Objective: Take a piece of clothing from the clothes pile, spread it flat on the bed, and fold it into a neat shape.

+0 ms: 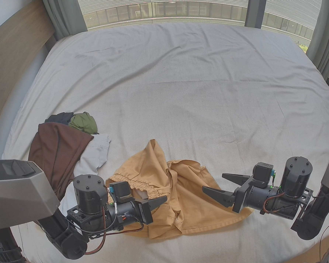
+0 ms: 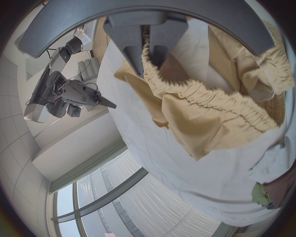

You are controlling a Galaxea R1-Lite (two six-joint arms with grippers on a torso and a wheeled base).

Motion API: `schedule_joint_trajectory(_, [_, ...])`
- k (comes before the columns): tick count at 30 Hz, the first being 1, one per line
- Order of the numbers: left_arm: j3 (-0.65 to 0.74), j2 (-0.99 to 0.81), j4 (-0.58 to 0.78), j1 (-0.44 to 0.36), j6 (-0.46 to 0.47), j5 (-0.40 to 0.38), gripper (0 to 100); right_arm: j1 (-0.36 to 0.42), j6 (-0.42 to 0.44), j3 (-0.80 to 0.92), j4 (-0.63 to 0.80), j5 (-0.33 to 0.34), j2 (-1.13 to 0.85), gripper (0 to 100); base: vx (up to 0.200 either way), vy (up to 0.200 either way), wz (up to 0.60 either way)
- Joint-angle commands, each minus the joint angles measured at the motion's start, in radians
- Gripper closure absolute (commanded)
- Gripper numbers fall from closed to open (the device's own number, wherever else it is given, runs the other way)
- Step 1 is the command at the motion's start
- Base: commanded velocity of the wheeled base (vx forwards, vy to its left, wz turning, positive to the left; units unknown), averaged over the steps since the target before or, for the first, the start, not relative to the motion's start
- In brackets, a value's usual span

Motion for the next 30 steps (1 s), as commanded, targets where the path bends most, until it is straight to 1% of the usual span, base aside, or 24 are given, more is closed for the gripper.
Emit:
schedule_joint_trajectory(1, [0.011,-0.014,-0.052,0.009,-0.002,0.0,100,0.0,0.0,0.0,0.0,0.0,0.002,0,0.0,0.0,0.0])
schedule_joint_trajectory(2, [0.011,-0.014,-0.052,0.009,-0.002,0.0,100,0.0,0.0,0.0,0.0,0.0,0.002,0,0.0,0.0,0.0])
schedule_joint_trajectory(3, [0.015,-0.034,-0.095,0.027,-0.005,0.0,100,0.001,0.0,0.0,0.0,0.0,0.003,0,0.0,0.0,0.0])
schedule_joint_trajectory(4, [0.015,-0.034,-0.095,0.027,-0.005,0.0,100,0.001,0.0,0.0,0.0,0.0,0.003,0,0.0,0.0,0.0])
schedule_joint_trajectory(5, [0.009,-0.069,-0.125,0.047,-0.005,0.0,100,0.006,0.0,0.001,0.0,0.0,0.006,0,0.0,0.0,0.0])
schedule_joint_trajectory(10, [0.005,-0.161,-0.161,0.087,-0.01,-0.005,100,0.012,0.002,0.004,0.0,0.0,0.008,0,0.0,0.0,0.0])
schedule_joint_trajectory(13, [0.008,-0.175,-0.19,0.098,-0.01,-0.005,100,0.012,0.002,0.003,0.0,0.0,0.008,0,0.0,0.0,0.0])
schedule_joint_trajectory(14, [0.006,-0.179,-0.204,0.113,-0.008,-0.005,100,0.011,0.002,0.003,0.0,0.0,0.006,0,0.0,0.0,0.0])
schedule_joint_trajectory(20, [-0.003,-0.181,-0.205,0.147,-0.008,-0.006,100,0.011,0.002,0.007,0.0,0.0,0.006,0,0.0,0.0,0.0])
schedule_joint_trajectory(23, [-0.031,-0.182,-0.207,0.167,-0.008,-0.005,100,0.014,0.002,0.009,0.0,0.0,0.008,0,0.0,0.0,0.0])
schedule_joint_trajectory(26, [-0.054,-0.182,-0.207,0.198,-0.019,-0.003,100,0.014,0.002,0.01,0.0,0.0,0.011,0,0.0,0.0,0.0])
schedule_joint_trajectory(29, [-0.072,-0.176,-0.207,0.245,-0.024,-0.003,100,0.014,0.002,0.009,0.0,0.0,0.023,0,0.0,0.0,0.0])
schedule_joint_trajectory(30, [-0.074,-0.176,-0.205,0.247,-0.024,-0.003,100,0.014,0.002,0.009,0.0,0.0,0.023,0,0.0,0.0,0.0])
